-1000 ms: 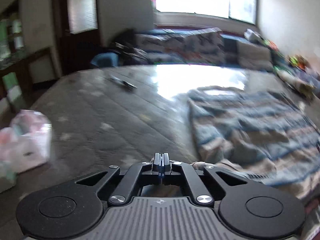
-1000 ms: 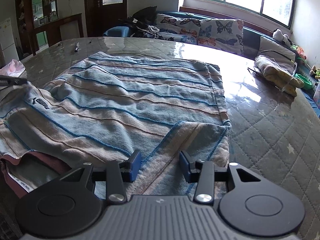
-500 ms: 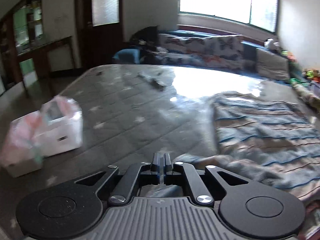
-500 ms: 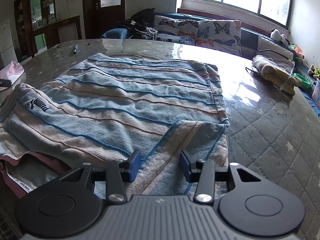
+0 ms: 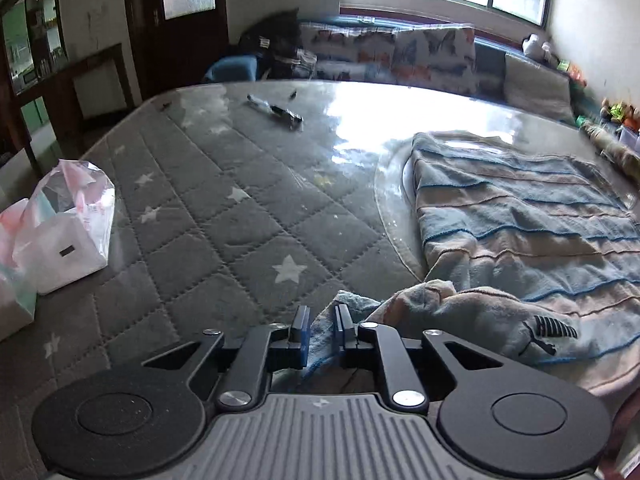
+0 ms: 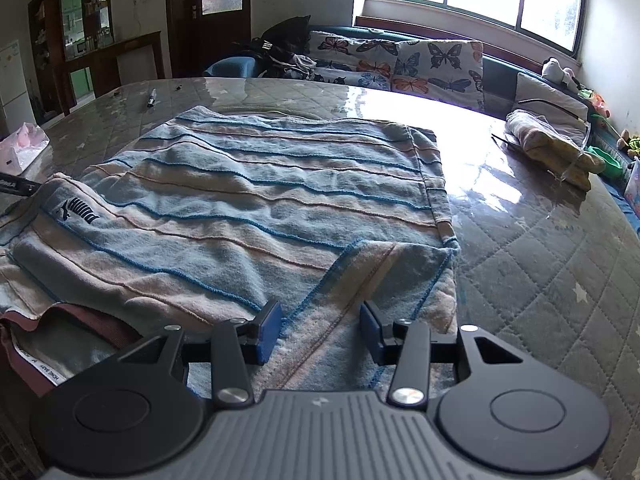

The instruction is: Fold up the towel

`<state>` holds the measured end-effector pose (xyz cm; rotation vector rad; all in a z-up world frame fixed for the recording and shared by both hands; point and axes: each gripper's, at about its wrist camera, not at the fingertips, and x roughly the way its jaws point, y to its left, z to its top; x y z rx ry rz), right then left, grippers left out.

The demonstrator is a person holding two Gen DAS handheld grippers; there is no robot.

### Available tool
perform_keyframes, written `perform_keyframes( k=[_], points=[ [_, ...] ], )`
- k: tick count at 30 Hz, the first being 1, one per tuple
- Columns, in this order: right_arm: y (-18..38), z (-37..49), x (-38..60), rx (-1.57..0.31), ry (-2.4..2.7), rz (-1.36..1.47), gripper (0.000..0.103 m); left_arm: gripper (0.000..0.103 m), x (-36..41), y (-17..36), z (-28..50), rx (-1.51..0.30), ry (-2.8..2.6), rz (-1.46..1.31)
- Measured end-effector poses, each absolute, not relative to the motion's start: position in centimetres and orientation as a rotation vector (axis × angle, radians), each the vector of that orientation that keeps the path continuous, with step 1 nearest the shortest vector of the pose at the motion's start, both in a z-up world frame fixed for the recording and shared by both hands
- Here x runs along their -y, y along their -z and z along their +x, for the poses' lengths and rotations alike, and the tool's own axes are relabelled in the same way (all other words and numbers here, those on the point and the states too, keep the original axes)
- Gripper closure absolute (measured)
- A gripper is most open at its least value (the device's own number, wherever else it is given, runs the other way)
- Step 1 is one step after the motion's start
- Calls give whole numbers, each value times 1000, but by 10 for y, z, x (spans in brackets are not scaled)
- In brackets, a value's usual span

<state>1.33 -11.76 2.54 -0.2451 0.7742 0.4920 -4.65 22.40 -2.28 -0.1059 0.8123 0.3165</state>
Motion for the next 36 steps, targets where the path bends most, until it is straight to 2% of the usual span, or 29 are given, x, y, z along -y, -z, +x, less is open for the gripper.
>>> perform_keyframes(
  k=[6, 10, 13, 15, 21, 31, 32, 33, 36],
  points=[
    [-25, 13, 118, -772, -493, -240, 58, 103, -239, 21, -58, -808, -498, -42],
    [-25, 13, 118, -770, -492, -239, 57, 100, -237, 5, -54, -770, -400, -104],
    [-25, 14, 117, -770, -491, -238, 56, 81, -216, -7, -42, -737, -298, -85],
    [-25, 15, 118, -770, -491, -235, 55, 61, -200, -9, -29, -738, -229, -67],
    [-24, 15, 117, -770, -493, -234, 55, 57, -171, 1, 26, -779, -108, -38],
    [-24, 16, 118, -769, -501, -233, 55, 57, -170, 19, 90, -793, -127, -52],
    [-24, 16, 118, -769, -502, -233, 55, 62, -171, 20, 92, -792, -132, -56],
    [-24, 16, 118, -768, -503, -232, 55, 75, -172, 22, 94, -790, -137, -61],
    [-24, 16, 118, -766, -506, -230, 55, 93, -175, 26, 97, -799, -126, -89]
  ],
)
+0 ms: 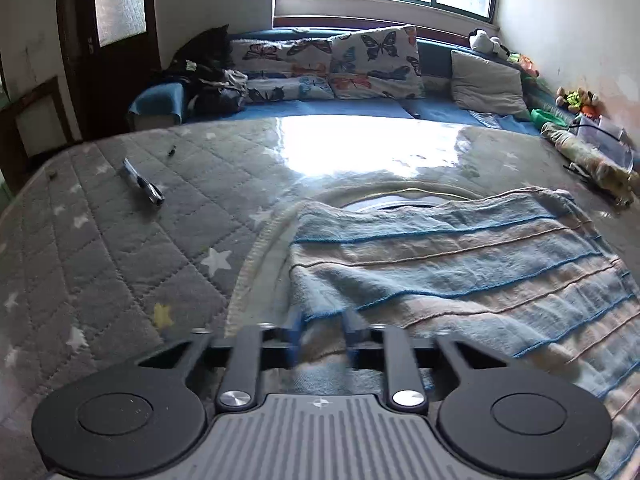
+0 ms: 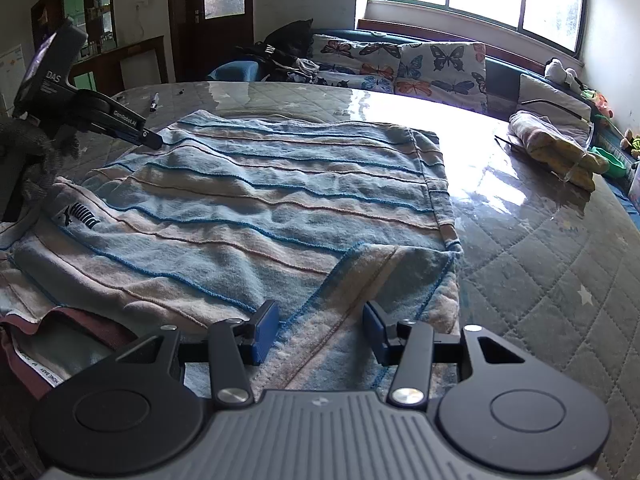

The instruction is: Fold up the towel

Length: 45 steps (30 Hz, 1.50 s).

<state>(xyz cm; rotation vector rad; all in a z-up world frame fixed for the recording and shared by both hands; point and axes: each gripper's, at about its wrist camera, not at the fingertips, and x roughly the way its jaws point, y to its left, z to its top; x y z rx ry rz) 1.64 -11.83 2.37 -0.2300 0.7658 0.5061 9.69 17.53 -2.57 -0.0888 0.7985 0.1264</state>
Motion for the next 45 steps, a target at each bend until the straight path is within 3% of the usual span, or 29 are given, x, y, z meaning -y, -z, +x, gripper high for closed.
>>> perform_keyframes(
  k=[7, 13, 19, 25, 28, 35, 40, 41, 43, 44, 45],
  points=[
    [-23, 17, 119, -762, -508, -229, 55, 100, -176, 7, 83, -706, -97, -155],
    [-23, 18, 117, -761, -505, -230, 55, 100, -122, -11, 59, -611, 100, -15],
    [-23, 19, 117, -764, -504, -232, 55, 96, -59, 21, 35, -679, 336, 207],
    [-24, 19, 116, -765, -505, -232, 55, 95, -66, 9, 23, -659, 398, 149],
    [-24, 19, 116, -763, -505, -232, 55, 89, -76, -6, 34, -617, 302, 166],
    [-24, 20, 115, -760, -501, -229, 54, 64, -68, 9, 73, -700, 305, 203],
    [-24, 20, 115, -761, -502, -230, 54, 62, -50, 24, 89, -729, 323, 215],
    [-24, 20, 115, -761, -503, -230, 54, 63, -50, 26, 90, -734, 320, 213],
    [-24, 20, 115, -761, -504, -229, 54, 77, -52, 29, 91, -744, 322, 188],
    [-24, 20, 115, -761, -504, -229, 54, 92, -56, 30, 91, -750, 330, 162],
    [-24, 20, 115, -760, -505, -228, 54, 96, -59, 28, 90, -744, 331, 149]
  ],
)
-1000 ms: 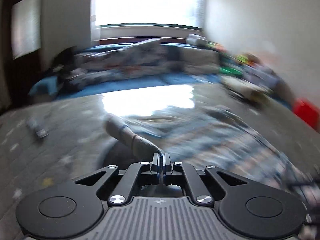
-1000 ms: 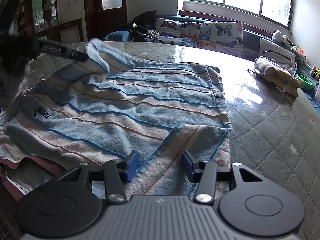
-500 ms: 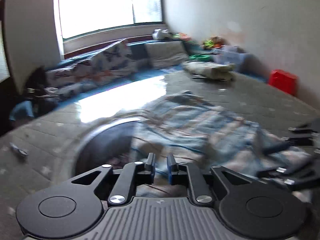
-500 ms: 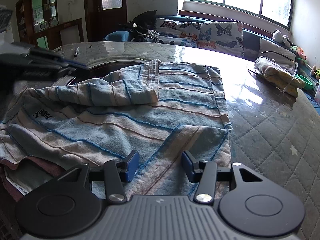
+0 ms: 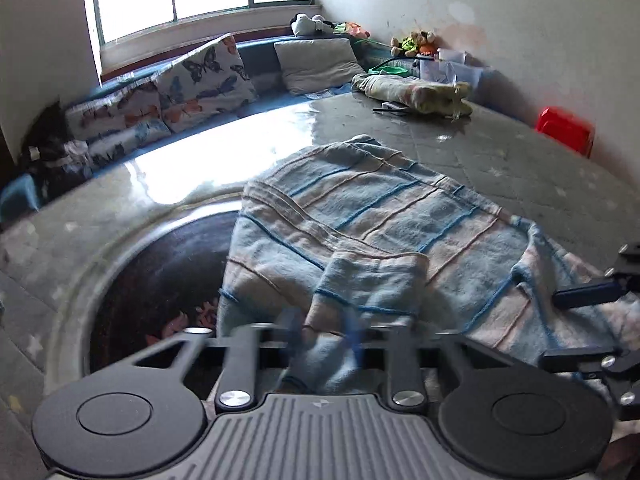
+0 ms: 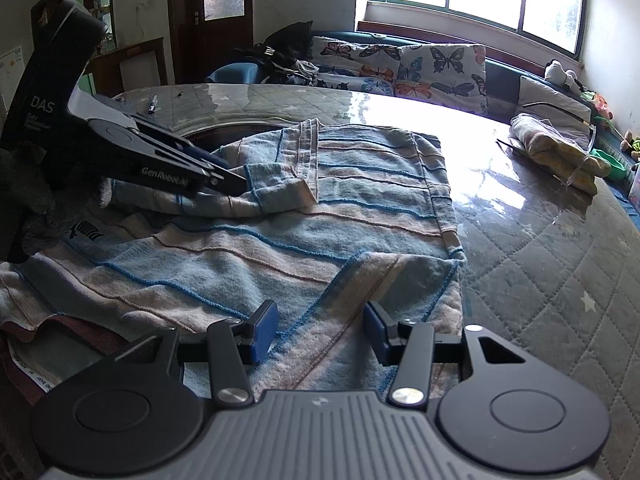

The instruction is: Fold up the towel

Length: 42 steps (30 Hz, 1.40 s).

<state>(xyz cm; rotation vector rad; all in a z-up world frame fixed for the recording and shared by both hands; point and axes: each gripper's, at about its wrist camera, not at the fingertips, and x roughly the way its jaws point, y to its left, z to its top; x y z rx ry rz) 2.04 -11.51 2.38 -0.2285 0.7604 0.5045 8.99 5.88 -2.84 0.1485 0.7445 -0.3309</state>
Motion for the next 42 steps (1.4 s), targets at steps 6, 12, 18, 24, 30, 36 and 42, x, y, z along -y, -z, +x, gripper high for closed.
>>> perform_keyframes(
  k=[6, 12, 18, 24, 30, 36, 42],
  points=[
    [-24, 20, 116, -760, -503, -228, 54, 99, -90, 3, 78, -622, 210, 138],
    [-24, 23, 118, -760, -489, -227, 54, 100, -153, -22, 98, -552, -57, 171],
    [-24, 24, 115, -758, -478, -241, 54, 100, -197, 2, 125, -614, -222, 239],
    [-25, 24, 118, -756, -450, -249, 54, 102, -218, 31, 133, -682, -319, 257],
    [-30, 22, 128, -754, -382, -232, 56, 97, -234, 26, 105, -716, -316, 158],
    [-37, 9, 128, -727, -377, -219, 64, 85, -233, 8, 37, -699, -282, 93],
    [-33, -3, 114, -742, -439, -239, 71, 66, -243, 6, -33, -712, -321, 10]
  ],
)
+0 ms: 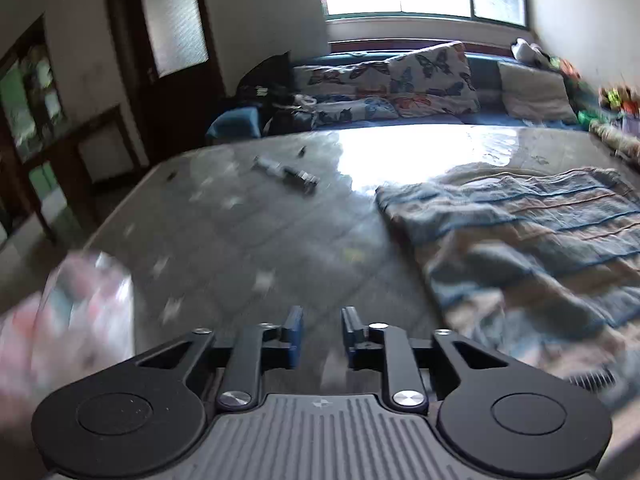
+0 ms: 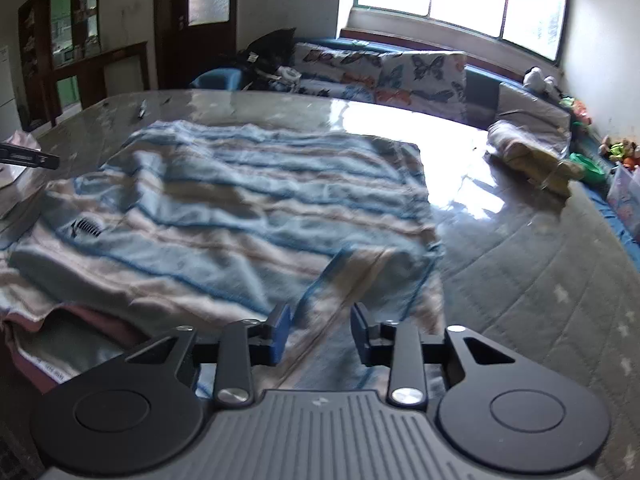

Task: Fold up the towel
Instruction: 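Grasp the towel edge with the right gripper and pull it straight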

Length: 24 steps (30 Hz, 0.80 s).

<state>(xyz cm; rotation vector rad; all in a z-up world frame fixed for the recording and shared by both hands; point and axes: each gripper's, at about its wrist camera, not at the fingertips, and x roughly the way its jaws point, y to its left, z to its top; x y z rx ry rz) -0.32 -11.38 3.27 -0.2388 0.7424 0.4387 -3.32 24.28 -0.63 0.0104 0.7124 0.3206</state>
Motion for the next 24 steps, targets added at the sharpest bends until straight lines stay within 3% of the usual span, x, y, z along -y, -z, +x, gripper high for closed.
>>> perform_keyframes(
  k=[8, 10, 12, 14, 24],
  points=[
    [-27, -18, 107, -740, -468, -240, 72, 59, -247, 5, -91, -706, -393, -79],
    [-25, -20, 107, -727, -469, -251, 78, 59, -244, 9, -96, -719, -388, -89],
    [-28, -20, 111, -726, -451, -237, 93, 59, -241, 13, -100, -732, -392, -96],
    [-32, -22, 117, -715, -425, -233, 96, 59, -242, 15, -101, -733, -399, -114],
    [-66, -30, 194, -634, -190, -214, 98, 59, -251, 10, -108, -713, -435, -153]
  ],
)
